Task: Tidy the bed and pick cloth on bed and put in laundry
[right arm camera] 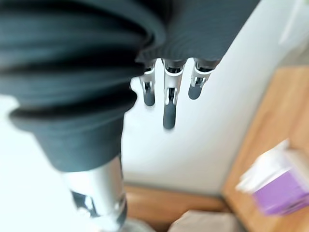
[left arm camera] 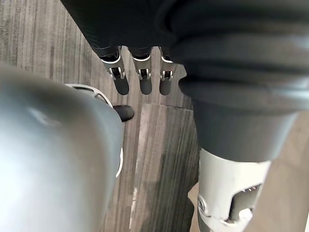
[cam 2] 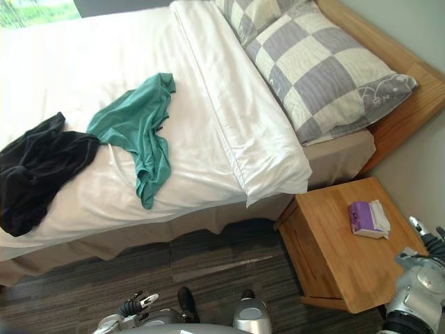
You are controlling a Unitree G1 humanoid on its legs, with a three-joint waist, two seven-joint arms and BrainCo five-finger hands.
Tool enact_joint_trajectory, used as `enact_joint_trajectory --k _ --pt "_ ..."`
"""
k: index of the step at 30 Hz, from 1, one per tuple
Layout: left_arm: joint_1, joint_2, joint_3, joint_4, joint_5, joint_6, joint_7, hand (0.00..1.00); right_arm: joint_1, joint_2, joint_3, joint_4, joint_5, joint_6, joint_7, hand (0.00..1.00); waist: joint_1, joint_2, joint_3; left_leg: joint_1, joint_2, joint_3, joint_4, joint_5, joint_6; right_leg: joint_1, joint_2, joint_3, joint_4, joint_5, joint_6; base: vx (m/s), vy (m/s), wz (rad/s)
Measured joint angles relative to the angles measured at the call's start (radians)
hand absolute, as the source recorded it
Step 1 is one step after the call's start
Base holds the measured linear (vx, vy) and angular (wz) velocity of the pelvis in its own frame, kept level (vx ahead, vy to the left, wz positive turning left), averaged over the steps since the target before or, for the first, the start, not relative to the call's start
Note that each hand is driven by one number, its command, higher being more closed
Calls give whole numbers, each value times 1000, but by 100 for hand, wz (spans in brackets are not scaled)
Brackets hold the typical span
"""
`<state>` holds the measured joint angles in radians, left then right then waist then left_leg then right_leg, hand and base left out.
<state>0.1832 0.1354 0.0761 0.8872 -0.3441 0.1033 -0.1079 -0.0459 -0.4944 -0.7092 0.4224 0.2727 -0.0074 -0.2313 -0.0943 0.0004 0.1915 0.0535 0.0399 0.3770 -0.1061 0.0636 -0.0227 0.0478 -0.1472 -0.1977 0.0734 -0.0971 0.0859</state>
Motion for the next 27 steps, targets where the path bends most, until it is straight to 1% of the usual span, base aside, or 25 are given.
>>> enact_joint_trajectory --k 1,2,3,4,5,6,7,8,9,10,11,12,13,14,15,16,17,18,21,23,24,25,26,27 --pt "4 0 0 0 -2 -1 1 0 -7 -6 26 -23 13 0 15 100 1 2 -5 0 -1 0 0 0 1 1 -1 0 -1 0 1 16 40 1" --pt "13 1 0 0 -14 -1 1 0 -44 -21 78 -40 64 0 54 100 2 5 -12 -2 -4 -1 0 -1 2 5 -3 0 -4 5 5 45 49 0" --pt "16 3 -1 0 -22 -1 1 0 -63 -28 102 -45 93 0 74 100 3 5 -13 -2 -5 -1 0 -2 2 6 -4 0 -5 7 6 49 43 1" --pt "21 6 -3 1 -29 0 2 0 -99 -37 134 -46 141 0 106 100 5 6 -14 -1 -7 -2 0 -3 4 8 -6 0 -5 10 5 53 41 4" --pt "33 9 -7 3 -29 2 2 0 -171 -42 182 -40 244 -1 157 100 7 6 -14 1 -10 -5 0 -3 6 11 -10 -6 -6 14 8 51 34 6" --pt "36 9 -8 5 -29 3 2 0 -203 -45 201 -33 274 -1 175 100 9 6 -15 1 -11 -6 0 -3 7 12 -11 -9 -6 16 9 60 31 8" --pt "38 10 -13 9 -29 3 2 0 -252 -56 231 -12 324 -1 202 100 18 8 -15 0 -12 -9 0 -2 8 13 -12 -12 -6 18 9 75 25 7" --pt "38 14 -28 14 -30 1 1 0 -325 -78 265 41 399 -1 238 100 36 16 -20 -1 -12 -12 1 1 12 14 -12 -16 -6 26 -1 81 18 8" --pt "38 15 -32 21 -34 -1 -1 0 -373 -85 278 73 434 0 257 100 45 18 -19 -3 -13 -18 1 11 26 14 -13 -24 -6 27 -2 82 15 18" --pt "36 15 -37 25 -39 -2 -1 0 -461 -104 307 124 488 -1 283 100 56 25 -6 -5 -14 -34 1 14 30 15 -14 -36 -4 28 -4 49 6 24" --pt "32 15 -39 27 -41 -2 -2 0 -503 -116 323 145 513 -1 296 100 58 29 2 -9 -14 -38 1 17 32 14 -16 -39 -2 28 -5 23 16 35" --pt "26 15 -50 28 -73 -2 -4 0 -596 -138 357 176 569 -2 320 100 64 44 18 -28 -15 -54 2 24 33 6 -19 -43 3 28 -5 17 33 34" --pt "14 12 -71 27 -101 -7 -6 0 -698 -163 393 200 610 -6 344 100 74 66 50 -47 -16 -62 6 34 34 -15 -22 -54 18 27 -7 1 40 30" --pt "4 8 -76 27 -117 -6 -9 0 -746 -176 409 209 626 -12 353 100 82 77 68 -58 -16 -64 7 38 34 -29 -24 -57 29 25 -8 -39 38 27" --pt "-14 -1 -78 26 -151 -6 -17 0 -836 -195 436 227 661 -24 377 100 92 102 99 -86 -18 -73 7 50 33 -65 -29 -63 57 19 -12 -83 25 28" --pt "-28 -4 -85 21 -188 -7 -17 0 -908 -196 456 232 694 -31 387 100 97 121 130 -111 -20 -85 7 60 34 -100 -34 -65 91 6 -13 -78 19 26" --pt "-37 -3 -91 21 -204 -7 -17 0 -934 -196 465 232 710 -34 390 100 102 126 150 -115 -21 -86 7 64 34 -114 -38 -65 112 -2 -14 -71 3 20" --pt "-48 -3 -100 19 -236 -8 -17 0 -965 -196 486 232 737 -41 395 100 111 135 184 -123 -24 -89 7 68 32 -138 -47 -65 154 -22 -17 -60 -11 18" --pt "-60 -2 -113 17 -276 -10 -28 0 -1010 -196 519 223 784 -44 394 100 115 141 206 -184 -43 -110 8 87 35 -240 -81 -68 267 -70 -21 -19 -21 23" --pt "-81 -3 -122 17 -278 -11 -41 0 -1062 -197 532 221 803 -46 380 100 116 157 225 -211 -59 -112 8 94 33 -294 -106 -63 335 -99 -20 7 -13 20" --pt "-98 -3 -140 16 -286 -13 -42 0 -1086 -202 535 218 804 -48 374 100 121 170 233 -224 -69 -113 8 98 37 -323 -120 -61 372 -115 -20 -25 -15 20" --pt "-122 -3 -158 16 -308 -19 -46 0 -1098 -223 548 194 803 -53 357 100 133 185 242 -247 -84 -112 8 101 42 -371 -141 -51 425 -138 -18 -29 -24 19" --pt "-134 -5 -177 7 -317 -22 -46 0 -1099 -237 559 169 802 -53 342 100 144 195 249 -269 -94 -110 8 104 45 -412 -155 -37 461 -153 -19 -52 -40 21" --pt "-142 -6 -195 -8 -335 -24 -47 0 -1100 -240 564 149 802 -53 327 100 145 206 254 -299 -103 -111 13 108 43 -454 -170 -34 494 -165 -20 -59 -76 26"
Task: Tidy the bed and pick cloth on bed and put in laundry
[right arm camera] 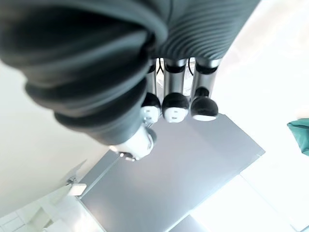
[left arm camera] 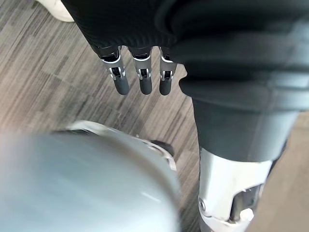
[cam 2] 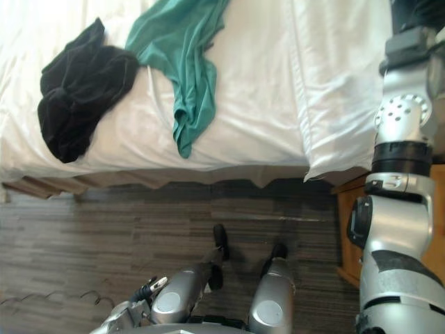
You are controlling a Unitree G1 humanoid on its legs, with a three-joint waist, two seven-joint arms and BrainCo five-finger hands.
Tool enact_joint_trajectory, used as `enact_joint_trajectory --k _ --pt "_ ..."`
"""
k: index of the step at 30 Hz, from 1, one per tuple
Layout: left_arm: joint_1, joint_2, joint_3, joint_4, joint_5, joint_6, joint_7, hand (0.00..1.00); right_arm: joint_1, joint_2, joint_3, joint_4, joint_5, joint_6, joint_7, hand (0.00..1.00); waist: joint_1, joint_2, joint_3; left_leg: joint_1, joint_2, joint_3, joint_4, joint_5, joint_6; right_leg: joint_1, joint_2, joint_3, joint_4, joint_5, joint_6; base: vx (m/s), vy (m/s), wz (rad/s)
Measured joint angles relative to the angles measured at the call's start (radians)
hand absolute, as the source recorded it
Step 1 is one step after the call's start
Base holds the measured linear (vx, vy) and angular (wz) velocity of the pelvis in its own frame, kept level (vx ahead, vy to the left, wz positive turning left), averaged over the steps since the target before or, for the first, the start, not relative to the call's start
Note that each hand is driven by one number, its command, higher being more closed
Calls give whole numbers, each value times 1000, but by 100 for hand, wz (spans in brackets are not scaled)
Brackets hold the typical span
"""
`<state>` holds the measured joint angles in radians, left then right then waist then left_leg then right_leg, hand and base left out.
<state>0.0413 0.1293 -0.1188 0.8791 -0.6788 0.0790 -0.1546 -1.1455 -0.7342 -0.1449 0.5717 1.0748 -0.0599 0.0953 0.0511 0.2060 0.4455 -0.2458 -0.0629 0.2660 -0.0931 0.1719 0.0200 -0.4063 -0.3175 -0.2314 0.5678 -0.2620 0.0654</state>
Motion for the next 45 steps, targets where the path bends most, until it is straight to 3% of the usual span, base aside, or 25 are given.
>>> enact_joint_trajectory --k 3,6,10,12,15,19,20,24,26,28,29,30,31,34,40,42,44,45 --pt "-33 -22 -50 -43 -56 3 0 0 16 9 -2 -3 0 10 -68 100 10 28 28 -98 -13 15 43 9 8 -129 -35 27 90 -26 -11 -55 -82 14" --pt "-32 -25 -48 -63 -70 3 0 0 103 32 -17 -3 1 14 -81 100 13 29 29 -127 -21 36 47 12 8 -194 -50 53 144 -47 -19 -35 -122 -4" --pt "-18 -24 -44 -70 -78 -7 -26 0 225 81 -80 -85 36 6 -12 100 -14 28 29 -140 -17 71 88 -21 -14 -207 -64 57 166 -64 -25 -9 -80 -4" --pt "-17 -24 -35 -71 -75 -21 -46 0 292 114 -114 -107 54 -3 40 100 -25 23 32 -144 -11 93 119 -42 -4 -202 -64 63 164 -64 -24 14 -27 -13" --pt "-17 -27 -6 -72 -75 -48 -68 0 435 209 -164 -162 80 -15 128 100 -52 6 42 -118 -3 115 160 -80 4 -153 -65 64 143 -62 -20 55 8 -16" --pt "-15 -29 62 -44 -49 -68 -65 0 719 399 -190 -124 83 -40 165 100 -73 -60 33 -44 25 142 204 -143 -2 -40 -35 68 74 -49 -2 94 39 -34" --pt "-14 -29 76 -33 -36 -67 -55 0 849 465 -200 -45 81 -48 151 0 -80 -79 28 -13 31 142 199 -156 -7 6 -23 61 37 -40 3 128 54 -24" --pt "-10 -28 95 -33 5 -64 -10 0 1107 623 -232 64 23 -72 98 0 -113 -97 31 71 43 140 149 -152 -6 123 14 48 -83 9 25 128 32 -23" --pt "-15 -39 103 -45 38 -65 12 0 1187 654 -253 87 -90 -118 36 0 -133 -116 23 125 42 139 123 -152 -6 194 26 39 -146 36 38 113 30 -13" --pt "-15 -46 102 -50 77 -59 40 0 1218 658 -264 146 -214 -125 0 0 -142 -149 -7 165 42 134 94 -148 -7 247 37 24 -198 54 45 120 30 -4" --pt "-15 -43 101 -49 122 -42 59 0 1225 658 -279 201 -321 -101 -1 0 -142 -181 -39 201 42 131 67 -141 -9 293 46 19 -238 66 47 93 12 -1" --pt "-15 -42 101 -49 127 -39 62 0 1227 658 -281 211 -339 -96 -1 0 -141 -185 -45 209 42 130 62 -139 -10 302 48 17 -245 68 48 80 3 3" --pt "-15 -39 101 -31 158 -30 79 0 1235 658 -281 251 -417 -75 8 0 -140 -201 -70 240 42 121 36 -130 -8 341 58 4 -277 77 50 53 -4 9" --pt "-16 -25 105 10 200 -1 108 0 1255 679 -272 319 -588 -42 64 0 -136 -216 -121 289 41 106 -5 -113 -7 400 73 -9 -324 84 53 38 -10 11" --pt "-13 -14 123 104 298 37 144 0 1257 685 -177 367 -726 -2 101 0 -119 -184 -161 331 45 132 18 -148 -6 440 76 1 -340 76 54 -29 18 -12" --pt "-10 -14 129 124 315 23 153 0 1252 664 -147 367 -747 7 111 0 -119 -177 -164 241 81 141 224 -256 -6 429 75 23 -329 66 47 -26 20 -16" --pt "-7 -19 131 127 297 -10 161 0 1249 618 -113 371 -799 17 122 0 -116 -136 -161 142 156 137 489 -354 -29 421 91 51 -299 55 52 -21 92 -21" --pt "-8 -20 131 127 296 -13 161 0 1249 611 -110 373 -810 18 123 0 -116 -136 -161 136 160 137 509 -355 -31 421 90 55 -295 55 53 -11 109 -29"
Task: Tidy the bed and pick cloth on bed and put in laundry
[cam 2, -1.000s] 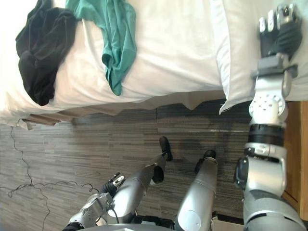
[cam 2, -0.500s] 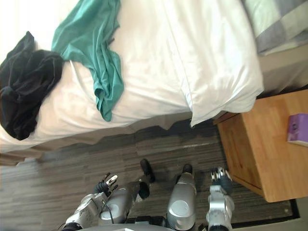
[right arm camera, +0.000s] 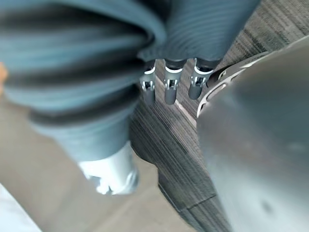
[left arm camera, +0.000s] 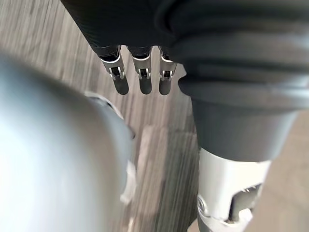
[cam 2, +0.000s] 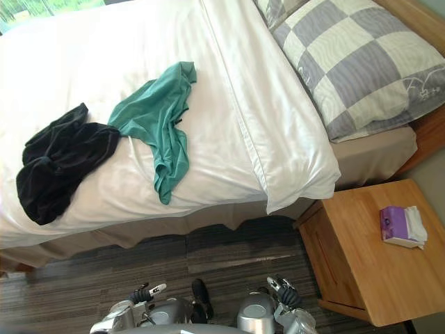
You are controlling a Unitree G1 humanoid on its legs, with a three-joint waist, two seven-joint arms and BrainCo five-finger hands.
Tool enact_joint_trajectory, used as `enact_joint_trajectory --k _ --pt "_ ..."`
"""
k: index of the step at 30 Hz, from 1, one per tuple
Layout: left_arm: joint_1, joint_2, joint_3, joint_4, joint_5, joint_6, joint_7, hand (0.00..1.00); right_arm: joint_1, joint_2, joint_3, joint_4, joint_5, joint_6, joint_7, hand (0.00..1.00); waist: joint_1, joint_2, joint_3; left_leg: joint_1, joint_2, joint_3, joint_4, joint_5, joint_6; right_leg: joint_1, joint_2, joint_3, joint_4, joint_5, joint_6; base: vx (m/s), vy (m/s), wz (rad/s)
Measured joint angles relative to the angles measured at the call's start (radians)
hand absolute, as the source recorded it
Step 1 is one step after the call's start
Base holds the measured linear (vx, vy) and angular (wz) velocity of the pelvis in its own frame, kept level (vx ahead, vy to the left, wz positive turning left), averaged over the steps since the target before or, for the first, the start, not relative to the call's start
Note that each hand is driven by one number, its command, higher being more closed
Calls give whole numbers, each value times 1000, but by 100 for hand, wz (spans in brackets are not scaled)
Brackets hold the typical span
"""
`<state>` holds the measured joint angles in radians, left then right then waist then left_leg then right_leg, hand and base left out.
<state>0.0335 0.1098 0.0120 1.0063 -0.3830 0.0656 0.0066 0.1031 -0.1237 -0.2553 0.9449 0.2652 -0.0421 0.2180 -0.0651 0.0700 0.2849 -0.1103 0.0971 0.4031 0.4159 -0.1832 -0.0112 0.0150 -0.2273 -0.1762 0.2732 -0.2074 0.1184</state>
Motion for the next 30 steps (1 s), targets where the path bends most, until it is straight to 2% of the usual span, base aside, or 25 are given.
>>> enact_joint_trajectory --k 1,2,4,5,6,8,9,10,11,12,13,14,15,16,17,18,19,20,21,22,23,24,25,28,30 --pt "1 -1 -1 0 -3 -20 0 0 -1 -13 9 17 -45 -3 6 0 1 -2 1 -14 6 1 38 0 -1 -7 -7 15 16 1 7 -4 88 -22" --pt "-1 -2 -2 11 -22 -41 -1 0 -2 -14 10 31 -100 -4 7 0 0 -9 1 -12 -12 -3 20 4 -6 -17 -25 24 29 2 5 -9 83 -21" --pt "-11 -4 0 26 -37 -52 -2 0 2 -3 7 35 -119 -4 8 0 -5 -36 0 -16 -32 -13 19 -5 -11 -41 -58 29 36 15 8 0 109 -15" --pt "-16 -3 10 33 -41 -51 -4 0 8 0 -10 34 -130 -3 9 0 -7 -37 0 -33 13 -34 87 -48 -3 -46 -65 37 38 21 11 9 142 -16" --pt "-16 -3 20 33 -41 -52 -5 0 13 2 -17 34 -129 -3 8 0 -7 -41 2 -34 61 -64 121 -62 -17 -46 -75 42 44 21 16 18 202 -10" --pt "-10 16 37 34 -44 -69 13 0 18 -18 -35 37 -113 -8 2 0 -11 -45 3 -48 178 -212 99 -53 -41 -70 -110 59 70 18 61 10 282 5" --pt "-9 22 36 35 -49 -75 13 0 17 -24 -35 41 -105 -10 -4 0 -10 -45 4 -51 197 -245 83 -46 -51 -82 -125 63 86 13 78 22 424 15" --pt "-9 25 32 34 -65 -82 15 0 15 -39 -35 56 -97 -19 -8 0 -10 -45 3 -44 220 -280 55 -30 -76 -89 -158 66 104 11 119 55 680 25" --pt "-11 26 18 36 -67 -80 19 0 18 -48 -34 58 -107 -34 -18 0 -11 -49 6 -39 203 -279 52 -33 -218 -84 -204 72 102 16 128 69 724 26" --pt "-16 33 16 34 -67 -80 22 0 14 -40 -35 59 -118 -42 -30 0 -7 -72 15 -48 176 -271 91 -47 -220 -69 -241 80 86 37 129 55 636 22" --pt "-19 46 4 21 -66 -69 22 0 11 -17 -30 58 -137 -55 -37 0 6 -88 15 -75 141 -262 145 -90 -189 -59 -279 60 40 148 114 9 514 8" --pt "-19 50 6 15 -69 -56 23 0 11 2 -29 58 -146 -59 -55 0 14 -94 9 -83 134 -252 153 -103 -172 -59 -287 32 14 216 79 18 614 -16" --pt "-17 55 9 -5 -62 -42 28 0 7 13 -27 73 -151 -62 -75 0 42 -102 2 -70 124 -212 125 -99 -137 -67 -300 -66 -22 319 -45 51 669 -41" --pt "-11 60 10 -17 -57 -32 38 0 14 10 7 67 -155 -73 -63 0 60 -112 -4 -37 111 -181 65 -72 -109 -85 -290 -166 38 297 -57 91 470 -47" --pt "-7 63 9 -19 -57 -25 43 0 15 10 32 59 -164 -79 -53 0 58 -122 -11 -16 103 -167 21 -52 -98 -82 -267 -201 58 272 -38 100 351 -37" --pt "-10 67 -13 -19 -55 -3 44 0 13 20 80 27 -181 -103 -29 0 48 -132 -20 26 87 -157 -75 -7 -86 -69 -180 -230 72 210 -3 88 278 -9" --pt "-26 66 -40 -20 -38 16 43 0 12 37 109 -8 -185 -126 -11 0 36 -129 -22 48 71 -158 -159 40 -72 -57 -86 -228 65 142 23 80 258 6" --pt "-34 65 -53 -21 -28 23 42 0 8 44 122 -21 -191 -136 -2 0 28 -129 -22 55 56 -163 -202 66 -64 -53 -44 -223 52 112 31 53 218 37" --pt "-58 58 -75 -21 -20 41 41 0 1 48 150 -48 -193 -150 14 0 20 -128 -22 58 24 -174 -260 103 -47 -37 19 -217 3 61 24 28 167 55" --pt "-82 52 -91 -20 -18 56 42 0 -2 45 167 -65 -193 -160 22 0 21 -139 -28 57 -19 -188 -284 120 -33 2 50 -218 -68 21 -13 10 144 60" --pt "-92 39 -91 -18 -18 62 42 0 -8 41 169 -64 -193 -163 25 0 20 -129 -25 58 -34 -198 -289 125 -26 21 47 -218 -92 21 -21 12 142 61" --pt "-96 13 -93 -19 -18 65 41 0 -12 39 174 -62 -191 -163 25 0 16 -102 -29 61 -48 -208 -296 137 -13 35 41 -217 -99 34 -28 21 107 52" --pt "-95 7 -94 -19 -18 65 42 0 -12 40 194 -61 -191 -162 26 0 14 -98 -32 68 -59 -218 -296 141 -9 51 33 -219 -102 32 -28 28 92 48" --pt "-78 6 -90 -19 -17 38 36 0 -65 45 252 -26 -169 -141 37 0 33 -91 -32 68 -68 -215 -262 141 -9 70 24 -218 -97 31 -29 -48 40 12" --pt "-66 4 -90 -34 -21 -3 14 0 -118 35 246 18 -169 -124 29 0 41 -76 -22 20 -64 -186 -171 133 -20 62 5 -218 -73 18 -19 -120 58 13"
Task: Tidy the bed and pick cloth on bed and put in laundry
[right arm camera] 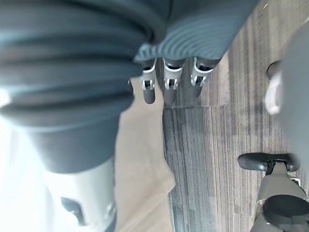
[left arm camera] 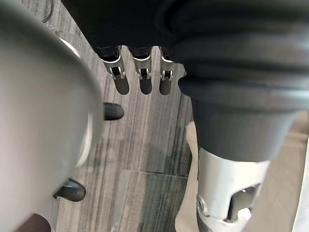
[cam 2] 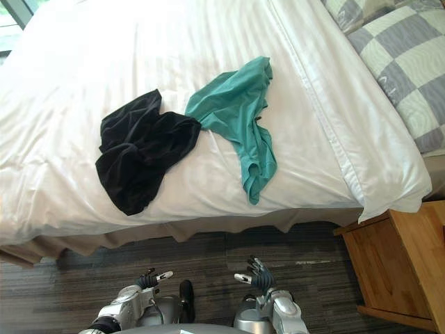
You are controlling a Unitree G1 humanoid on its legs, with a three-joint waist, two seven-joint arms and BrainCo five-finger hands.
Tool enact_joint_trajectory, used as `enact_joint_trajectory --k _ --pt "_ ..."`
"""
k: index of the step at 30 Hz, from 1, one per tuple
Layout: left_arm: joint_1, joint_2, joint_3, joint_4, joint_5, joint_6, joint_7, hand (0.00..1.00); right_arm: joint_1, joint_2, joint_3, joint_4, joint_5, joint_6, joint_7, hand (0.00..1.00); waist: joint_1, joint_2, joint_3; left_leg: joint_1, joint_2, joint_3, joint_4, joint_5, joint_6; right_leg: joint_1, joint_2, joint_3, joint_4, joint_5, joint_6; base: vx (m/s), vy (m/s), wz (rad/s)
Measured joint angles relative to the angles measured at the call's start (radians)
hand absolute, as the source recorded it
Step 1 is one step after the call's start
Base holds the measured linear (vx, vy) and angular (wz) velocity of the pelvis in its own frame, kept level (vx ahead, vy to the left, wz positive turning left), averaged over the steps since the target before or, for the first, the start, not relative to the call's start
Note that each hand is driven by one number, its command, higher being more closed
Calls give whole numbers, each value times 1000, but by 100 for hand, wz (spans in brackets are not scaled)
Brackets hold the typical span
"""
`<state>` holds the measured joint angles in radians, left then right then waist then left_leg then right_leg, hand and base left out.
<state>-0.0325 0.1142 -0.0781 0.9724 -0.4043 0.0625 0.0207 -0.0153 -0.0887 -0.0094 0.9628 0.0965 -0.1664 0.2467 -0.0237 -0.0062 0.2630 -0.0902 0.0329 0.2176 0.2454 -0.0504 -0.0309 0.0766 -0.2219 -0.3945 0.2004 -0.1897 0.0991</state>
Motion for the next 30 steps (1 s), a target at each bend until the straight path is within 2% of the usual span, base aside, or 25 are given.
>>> enact_joint_trajectory --k 2,4,5,6,7,8,11,13,14,15,16,17,18,19,20,21,22,23,24,25,26,27,29,30 --pt "16 -9 0 -17 2 -36 -20 0 1 -18 -23 18 0 23 -39 0 8 20 12 -36 14 54 114 -3 -5 0 -34 0 55 -32 -1 -154 78 12" --pt "22 -10 1 -17 4 -45 -21 0 16 -28 -43 17 0 34 -67 0 9 34 14 -41 15 75 142 -6 -7 -11 -60 3 98 -46 0 -155 106 -3" --pt "32 -8 4 -15 19 -45 -20 0 26 -35 -66 15 20 42 -89 0 8 36 13 -51 22 86 173 -51 -1 -43 -84 11 137 -53 -1 -123 134 -22" --pt "40 -7 12 -13 28 -44 -20 0 28 -35 -80 14 24 43 -98 0 5 44 14 -51 41 98 205 -79 9 -55 -89 25 159 -55 2 -84 172 -39" --pt "60 -6 33 -4 33 -38 -21 0 40 -38 -110 6 36 43 -109 0 -14 49 13 -49 85 101 264 -126 5 -75 -111 47 194 -57 14 -43 216 -39" --pt "74 -3 48 4 33 -30 -15 0 58 -51 -143 -12 35 41 -116 0 -29 47 12 -38 129 91 283 -142 -5 -94 -140 73 211 -52 27 -36 251 -35" --pt "90 18 64 2 27 -36 -11 0 102 -90 -189 -25 4 39 -122 0 -40 45 11 -32 223 -6 259 -128 -20 -142 -207 122 236 -39 65 -38 361 -11" --pt "100 24 72 2 -18 -67 -13 0 137 -113 -206 -9 -21 29 -116 0 -41 44 10 -31 279 -132 197 -71 -16 -179 -282 164 263 -18 138 -23 545 10" --pt "104 22 72 2 -23 -74 -15 0 137 -121 -205 5 -23 27 -110 0 -42 48 7 -32 286 -153 184 -50 -15 -189 -298 174 269 -14 141 -9 619 13" --pt "105 18 68 4 -48 -88 -22 0 130 -131 -207 19 -25 16 -98 0 -40 52 5 -30 268 -172 189 -120 -125 -194 -333 197 258 7 139 18 879 21" --pt "104 24 61 6 -56 -98 -27 0 119 -116 -204 46 -36 6 -92 0 -39 43 -3 -60 242 -164 253 -215 -219 -159 -356 213 179 78 146 17 768 19" --pt "103 37 61 3 -55 -106 -31 0 114 -101 -203 71 -41 6 -106 0 -34 18 -6 -93 221 -165 313 -238 -207 -144 -365 225 126 136 140 -19 961 16" --pt "100 57 62 -5 -54 -109 -47 0 122 -97 -202 100 -39 2 -107 0 -13 3 -18 -140 214 -161 381 -289 -182 -129 -366 192 33 299 117 -41 708 -31" --pt "104 65 79 3 -52 -96 -50 0 119 -95 -173 118 -41 1 -96 0 26 -2 -18 -131 225 -111 383 -302 -151 -129 -366 120 -28 418 67 -45 788 -46" --pt "109 65 95 3 -51 -92 -53 0 120 -91 -160 113 -41 -4 -93 0 33 -9 -21 -120 226 -91 368 -297 -140 -141 -358 77 16 402 47 22 469 -84" --pt "115 69 101 -7 -41 -88 -62 0 129 -87 -117 110 -45 -14 -89 0 43 -23 -30 -70 221 -46 304 -271 -116 -148 -326 -10 94 324 12 6 344 -77" --pt "131 70 92 -12 -31 -83 -79 0 139 -89 -74 77 -51 -19 -66 0 31 -23 -33 -21 209 -15 208 -226 -99 -139 -259 -44 135 238 31 11 323 -67" --pt "129 70 80 -15 -27 -73 -89 0 147 -89 -55 49 -53 -20 -49 0 18 -19 -35 -3 203 -8 154 -198 -92 -138 -216 -44 149 191 45 4 266 -28" --pt "116 71 49 -20 -9 -53 -109 0 164 -87 -27 -12 -56 -20 -10 0 -3 -11 -39 26 178 -8 46 -138 -78 -140 -123 -26 161 92 56 19 215 5" --pt "101 70 22 -22 -6 -37 -124 0 174 -85 -11 -46 -57 -22 16 0 -17 -10 -40 35 158 -8 -15 -98 -69 -138 -57 0 155 27 54 16 180 18" --pt "83 67 -3 -25 -6 -19 -130 0 178 -78 2 -65 -59 -23 35 0 -24 -15 -45 41 133 -9 -64 -65 -61 -135 0 24 131 -37 25 -13 134 47" --pt "52 48 -22 -25 -7 4 -126 0 174 -76 5 -72 -58 -23 40 0 -42 1 -43 37 110 -28 -97 -32 -49 -117 28 68 86 -35 -13 -20 92 52" --pt "46 11 -43 -25 -7 20 -116 0 179 -80 -7 -55 -28 -13 25 0 -41 19 -47 63 86 -36 -139 -2 -43 -80 19 47 55 -12 -14 -2 106 45" --pt "49 2 -43 -20 -7 24 -94 0 171 -78 -8 -38 -7 -1 14 0 -39 18 -50 84 82 -38 -159 10 -44 -54 17 37 44 -10 -11 18 48 36"
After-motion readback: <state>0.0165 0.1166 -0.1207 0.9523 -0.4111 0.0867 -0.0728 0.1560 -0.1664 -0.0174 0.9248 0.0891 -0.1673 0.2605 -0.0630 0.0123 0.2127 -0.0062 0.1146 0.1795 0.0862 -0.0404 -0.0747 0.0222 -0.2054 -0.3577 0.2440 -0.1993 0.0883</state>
